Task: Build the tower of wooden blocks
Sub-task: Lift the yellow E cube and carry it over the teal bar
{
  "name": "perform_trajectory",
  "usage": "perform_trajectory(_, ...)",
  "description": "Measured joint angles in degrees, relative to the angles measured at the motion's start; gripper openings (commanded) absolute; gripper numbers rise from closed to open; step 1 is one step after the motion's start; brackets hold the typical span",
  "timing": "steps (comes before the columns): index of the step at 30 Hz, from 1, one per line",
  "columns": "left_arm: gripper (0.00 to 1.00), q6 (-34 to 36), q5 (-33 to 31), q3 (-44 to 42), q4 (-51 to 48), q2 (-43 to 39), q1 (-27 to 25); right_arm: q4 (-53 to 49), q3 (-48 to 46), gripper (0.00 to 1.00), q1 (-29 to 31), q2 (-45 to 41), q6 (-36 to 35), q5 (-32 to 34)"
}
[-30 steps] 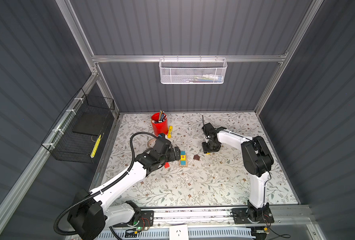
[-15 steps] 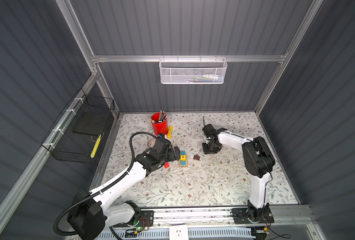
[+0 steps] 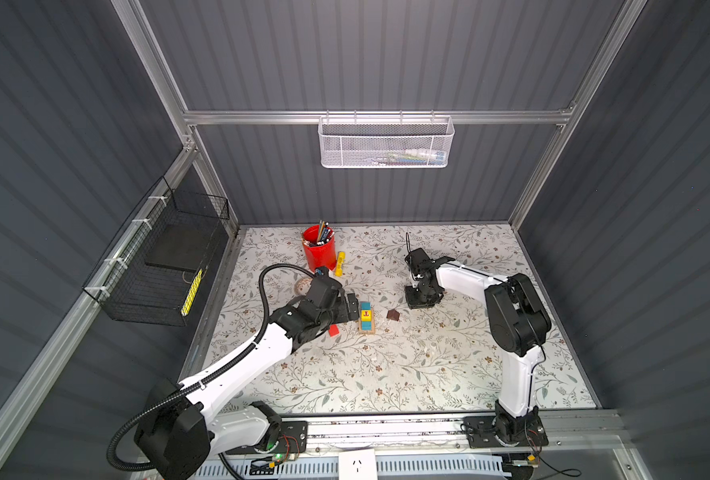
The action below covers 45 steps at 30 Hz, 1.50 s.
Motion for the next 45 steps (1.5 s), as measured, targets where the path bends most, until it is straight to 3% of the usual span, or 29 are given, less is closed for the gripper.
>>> perform_trajectory(11,1.00,0.6,-3.0,0.0,-1.7,-0.4,0.0,-6.2,2.4,0.28,1.5,-6.6,7.4,0.0)
perform_trajectory(28,1.00,0.1,-8.1,-5.7,-5.2,-8.6,0.0,-16.2,15.3,0.29,14.4,-8.3,21.3,2.4)
perform_trajectory(45,1.00,-2.5,-13.5,-8.1,-10.4,-13.9,0.0,-20.9,29.8,0.28,23.8,4.3,29.7,5.5)
